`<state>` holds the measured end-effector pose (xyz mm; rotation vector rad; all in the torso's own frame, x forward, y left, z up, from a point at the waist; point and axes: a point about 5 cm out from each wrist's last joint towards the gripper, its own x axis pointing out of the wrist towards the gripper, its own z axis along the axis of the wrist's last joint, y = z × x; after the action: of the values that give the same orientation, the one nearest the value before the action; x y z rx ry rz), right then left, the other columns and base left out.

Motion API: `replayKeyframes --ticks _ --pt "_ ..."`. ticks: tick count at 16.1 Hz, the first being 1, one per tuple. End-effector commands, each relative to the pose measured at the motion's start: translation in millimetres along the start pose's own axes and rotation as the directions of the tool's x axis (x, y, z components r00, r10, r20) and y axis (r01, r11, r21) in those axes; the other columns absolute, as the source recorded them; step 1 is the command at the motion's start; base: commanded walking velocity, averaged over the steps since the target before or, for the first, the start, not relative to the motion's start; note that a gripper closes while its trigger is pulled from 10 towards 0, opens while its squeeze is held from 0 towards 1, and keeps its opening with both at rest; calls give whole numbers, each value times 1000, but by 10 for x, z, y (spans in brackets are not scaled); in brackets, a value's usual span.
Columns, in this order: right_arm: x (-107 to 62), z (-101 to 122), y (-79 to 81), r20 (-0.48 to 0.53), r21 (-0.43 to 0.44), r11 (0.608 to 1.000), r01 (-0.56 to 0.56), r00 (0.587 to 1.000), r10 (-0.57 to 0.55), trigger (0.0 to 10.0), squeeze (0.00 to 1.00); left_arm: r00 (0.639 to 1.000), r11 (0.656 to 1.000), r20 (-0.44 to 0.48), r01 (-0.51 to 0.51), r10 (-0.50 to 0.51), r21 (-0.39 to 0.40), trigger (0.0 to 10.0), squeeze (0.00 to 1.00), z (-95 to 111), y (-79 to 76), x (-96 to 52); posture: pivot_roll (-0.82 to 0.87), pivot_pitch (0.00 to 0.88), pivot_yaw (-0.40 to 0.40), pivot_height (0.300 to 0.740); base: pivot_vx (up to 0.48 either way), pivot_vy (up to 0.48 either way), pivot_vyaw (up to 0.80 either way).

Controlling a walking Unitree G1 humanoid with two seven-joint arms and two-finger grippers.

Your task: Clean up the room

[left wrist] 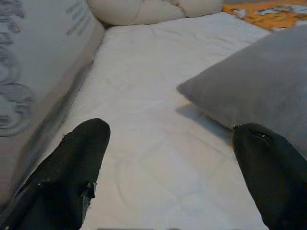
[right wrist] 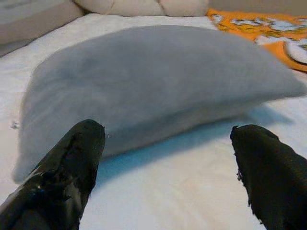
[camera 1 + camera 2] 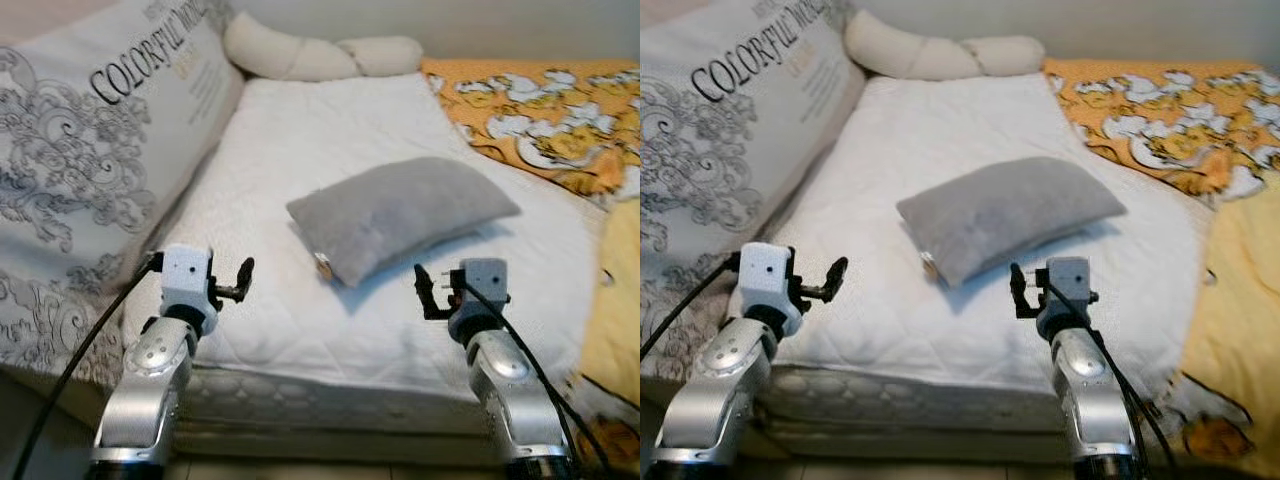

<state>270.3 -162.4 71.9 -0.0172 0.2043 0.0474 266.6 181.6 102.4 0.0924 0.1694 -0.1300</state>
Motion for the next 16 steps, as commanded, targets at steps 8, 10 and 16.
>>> replayKeyframes --ticks 8,10,16 --pt "32 37 92 13 5 1000 -20 1000 20 10000 0 1000 1000 5 -19 19 9 10000 0 23 80 2 -38 0 39 740 338 0 0" --pt "32 36 95 13 6 1000 -20 1000 20 10000 0 1000 1000 5 -19 19 10 10000 0 25 83 2 -37 0 39 740 336 0 0" --pt "38 39 101 15 19 1000 -18 1000 17 10000 0 1000 1000 10 -14 14 2 10000 0 32 83 4 -36 0 40 740 252 0 0"
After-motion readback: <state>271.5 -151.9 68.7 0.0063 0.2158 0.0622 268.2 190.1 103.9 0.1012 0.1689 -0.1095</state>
